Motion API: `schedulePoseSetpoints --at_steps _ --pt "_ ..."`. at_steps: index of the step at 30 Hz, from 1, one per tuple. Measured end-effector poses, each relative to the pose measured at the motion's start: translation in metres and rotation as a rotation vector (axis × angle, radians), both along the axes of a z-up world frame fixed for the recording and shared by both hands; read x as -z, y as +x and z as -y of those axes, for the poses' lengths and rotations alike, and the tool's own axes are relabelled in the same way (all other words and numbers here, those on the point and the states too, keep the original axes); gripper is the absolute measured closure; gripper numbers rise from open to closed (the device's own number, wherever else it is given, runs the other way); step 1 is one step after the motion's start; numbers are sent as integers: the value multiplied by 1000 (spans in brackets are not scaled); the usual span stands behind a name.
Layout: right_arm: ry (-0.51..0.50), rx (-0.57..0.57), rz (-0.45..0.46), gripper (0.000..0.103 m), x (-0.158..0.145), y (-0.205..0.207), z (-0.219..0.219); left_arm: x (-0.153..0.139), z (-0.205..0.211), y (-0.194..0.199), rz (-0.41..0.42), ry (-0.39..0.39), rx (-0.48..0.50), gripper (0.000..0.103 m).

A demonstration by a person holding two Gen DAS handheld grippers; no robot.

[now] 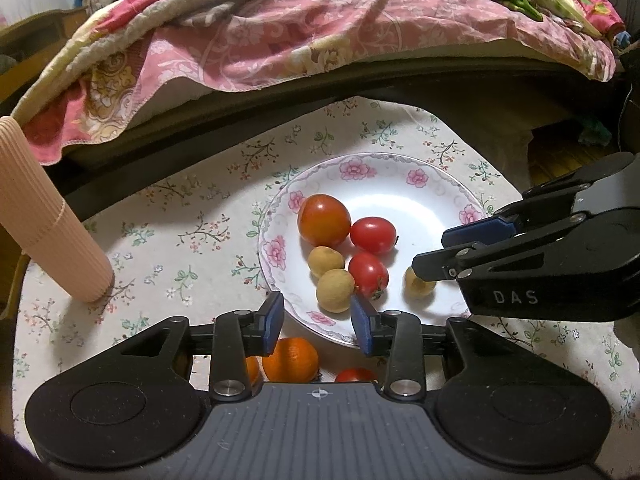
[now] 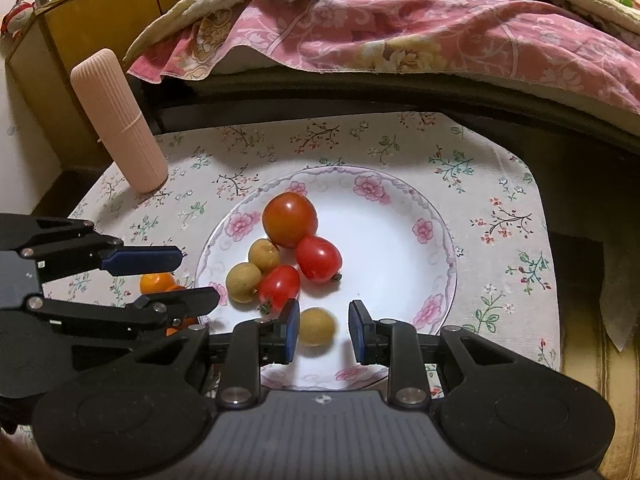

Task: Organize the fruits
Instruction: 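Open the right tool to drop the tan fruit into the plate, then close the left tool on an orange mandarin while the right tool moves toward a cherry tomato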

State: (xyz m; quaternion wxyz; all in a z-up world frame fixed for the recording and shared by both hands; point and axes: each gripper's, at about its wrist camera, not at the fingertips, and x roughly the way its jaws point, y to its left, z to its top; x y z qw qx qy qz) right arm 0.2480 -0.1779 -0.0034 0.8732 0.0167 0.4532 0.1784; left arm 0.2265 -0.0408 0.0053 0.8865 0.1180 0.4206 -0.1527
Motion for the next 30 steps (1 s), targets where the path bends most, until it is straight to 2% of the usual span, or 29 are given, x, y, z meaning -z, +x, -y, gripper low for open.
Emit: schedulePoseSetpoints --at_steps 7,14,30 --pt "6 5 13 72 -4 -3 2 -2 -7 -4 2 10 -5 55" --pt "25 -51 23 72 -10 -16 -10 -4 -17 -15 5 28 -3 51" --pt "42 -136 23 72 -15 -36 -28 15 -27 -40 -60 83 71 51"
